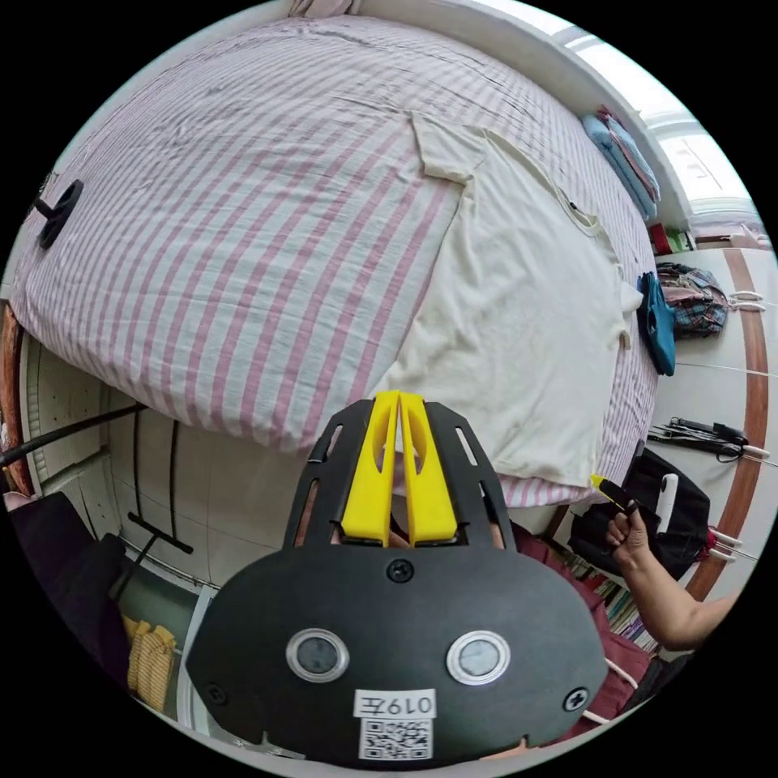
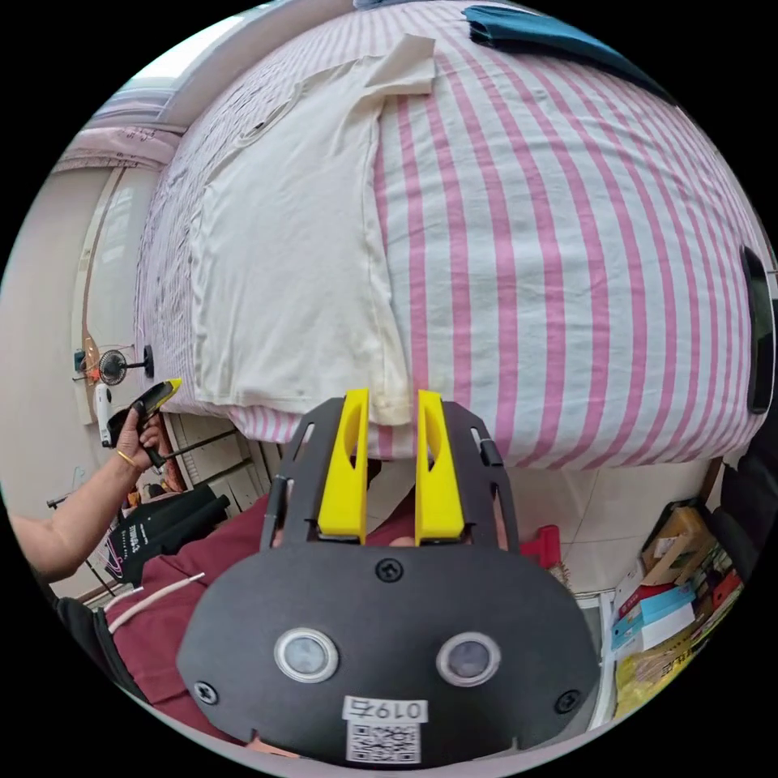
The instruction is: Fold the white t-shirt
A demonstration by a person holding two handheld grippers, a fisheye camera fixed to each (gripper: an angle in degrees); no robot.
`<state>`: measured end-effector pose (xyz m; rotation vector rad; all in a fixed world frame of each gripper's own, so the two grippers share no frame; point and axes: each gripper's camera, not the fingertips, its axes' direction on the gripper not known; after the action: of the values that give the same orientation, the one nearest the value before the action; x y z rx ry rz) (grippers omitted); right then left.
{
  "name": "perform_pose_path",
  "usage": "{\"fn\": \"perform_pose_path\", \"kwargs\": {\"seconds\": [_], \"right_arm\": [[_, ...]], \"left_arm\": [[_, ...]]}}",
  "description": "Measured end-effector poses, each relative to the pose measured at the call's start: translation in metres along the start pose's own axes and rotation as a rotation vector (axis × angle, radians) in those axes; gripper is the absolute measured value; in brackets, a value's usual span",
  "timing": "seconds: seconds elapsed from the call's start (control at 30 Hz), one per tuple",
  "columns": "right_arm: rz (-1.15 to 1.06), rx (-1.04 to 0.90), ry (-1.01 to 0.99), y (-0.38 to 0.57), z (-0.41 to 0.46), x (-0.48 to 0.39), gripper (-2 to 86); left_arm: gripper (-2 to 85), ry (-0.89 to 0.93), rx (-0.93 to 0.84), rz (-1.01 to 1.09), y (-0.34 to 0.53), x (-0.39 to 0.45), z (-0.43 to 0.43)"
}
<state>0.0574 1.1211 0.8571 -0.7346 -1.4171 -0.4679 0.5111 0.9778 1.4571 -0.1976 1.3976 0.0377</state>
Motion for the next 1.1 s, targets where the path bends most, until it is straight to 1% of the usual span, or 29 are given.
{"fn": "perform_pose_path", "kwargs": {"seconds": [0.13,0.27,0.3,0.4,0.5,0.67,0.83,0.97,1.1], "right_arm": [[0.144,0.016,-0.109,-0.013,-0.012,0.043,6.9],[0.197,0.002,-0.181,-0.027,-0.026,0.074,2.7],[0.181,-0.015,-0.202,-0.032,-0.030,0.079,1.0],[0.147,-0.025,-0.191,-0.045,-0.043,0.089,-0.4],[0.118,-0.023,-0.169,-0.057,-0.061,0.098,-0.7],[0.116,-0.037,-0.138,-0.077,-0.088,0.121,-0.8],[0.001,-0.100,-0.004,-0.114,-0.109,0.121,-0.5],[-0.098,-0.134,0.057,-0.135,-0.128,0.117,0.9],[-0.203,-0.212,0.047,-0.164,-0.153,0.120,6.0]], "left_arm": [[0.7,0.041,-0.049,-0.009,-0.017,-0.014,0.003],[0.7,0.146,-0.070,0.001,-0.028,-0.015,0.009],[0.7,0.150,-0.078,0.006,-0.030,-0.014,0.010],[0.7,0.112,-0.122,0.026,-0.036,-0.008,0.017],[0.7,0.075,-0.177,0.017,-0.044,-0.003,0.025],[0.8,0.053,-0.198,0.013,-0.057,0.007,0.034],[0.8,0.020,-0.244,0.008,-0.073,0.020,0.043],[0.7,-0.088,-0.276,0.058,-0.087,0.043,0.049],[0.6,-0.150,-0.302,0.072,-0.089,0.060,0.056]]}}
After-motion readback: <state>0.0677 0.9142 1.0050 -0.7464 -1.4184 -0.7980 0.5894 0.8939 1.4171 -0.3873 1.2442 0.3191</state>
